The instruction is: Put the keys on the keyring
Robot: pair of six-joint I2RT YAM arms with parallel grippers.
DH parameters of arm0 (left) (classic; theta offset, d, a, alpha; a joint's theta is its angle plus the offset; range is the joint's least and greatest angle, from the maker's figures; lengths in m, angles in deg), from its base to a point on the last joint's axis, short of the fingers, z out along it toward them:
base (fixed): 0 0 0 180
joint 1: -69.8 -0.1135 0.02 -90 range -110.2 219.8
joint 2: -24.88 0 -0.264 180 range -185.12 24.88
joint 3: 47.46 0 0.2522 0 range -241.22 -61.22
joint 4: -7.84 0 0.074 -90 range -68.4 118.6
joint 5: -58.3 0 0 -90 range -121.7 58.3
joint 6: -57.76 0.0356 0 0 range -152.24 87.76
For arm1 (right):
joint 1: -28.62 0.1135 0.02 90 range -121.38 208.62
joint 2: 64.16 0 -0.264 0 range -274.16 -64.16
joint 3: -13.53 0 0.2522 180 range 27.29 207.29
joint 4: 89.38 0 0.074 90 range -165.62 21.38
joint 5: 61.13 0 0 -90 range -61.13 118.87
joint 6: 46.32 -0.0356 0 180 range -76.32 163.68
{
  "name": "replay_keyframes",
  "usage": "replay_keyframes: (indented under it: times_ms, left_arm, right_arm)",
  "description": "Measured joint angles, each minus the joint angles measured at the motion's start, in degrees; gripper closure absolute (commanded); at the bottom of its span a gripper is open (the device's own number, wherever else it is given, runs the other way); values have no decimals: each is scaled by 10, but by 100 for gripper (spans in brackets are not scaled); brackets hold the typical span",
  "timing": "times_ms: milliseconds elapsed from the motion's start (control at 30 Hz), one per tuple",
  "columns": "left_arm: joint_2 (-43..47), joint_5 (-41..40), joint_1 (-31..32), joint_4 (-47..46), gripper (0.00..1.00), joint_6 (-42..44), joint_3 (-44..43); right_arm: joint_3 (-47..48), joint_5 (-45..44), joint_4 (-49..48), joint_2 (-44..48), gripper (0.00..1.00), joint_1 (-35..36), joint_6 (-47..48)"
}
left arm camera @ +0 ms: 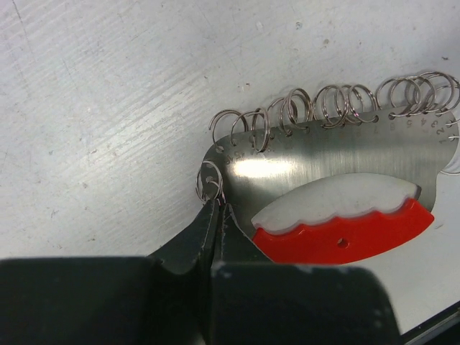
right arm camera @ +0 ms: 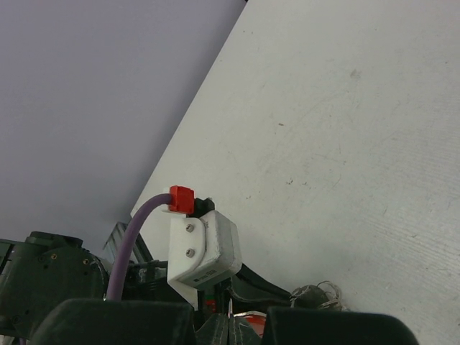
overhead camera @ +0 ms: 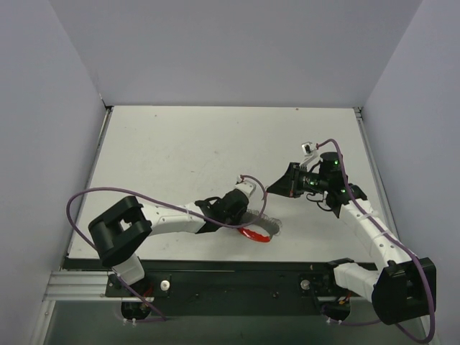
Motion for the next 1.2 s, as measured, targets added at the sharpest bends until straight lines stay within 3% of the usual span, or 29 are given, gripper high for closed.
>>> replay_keyframes:
  times_ms: [467, 767, 1200]
  left_arm:
    - [55, 29, -18, -7, 100, 43, 23]
    - [188, 106, -20, -14, 100, 103, 38]
    - [359, 233, -26, -14, 100, 247, 61]
  right_arm:
    - [0, 2, -2, -7, 100, 0, 0]
    - [3, 16, -5, -14, 100, 21, -1]
    - [67, 61, 8, -9, 100, 103, 37]
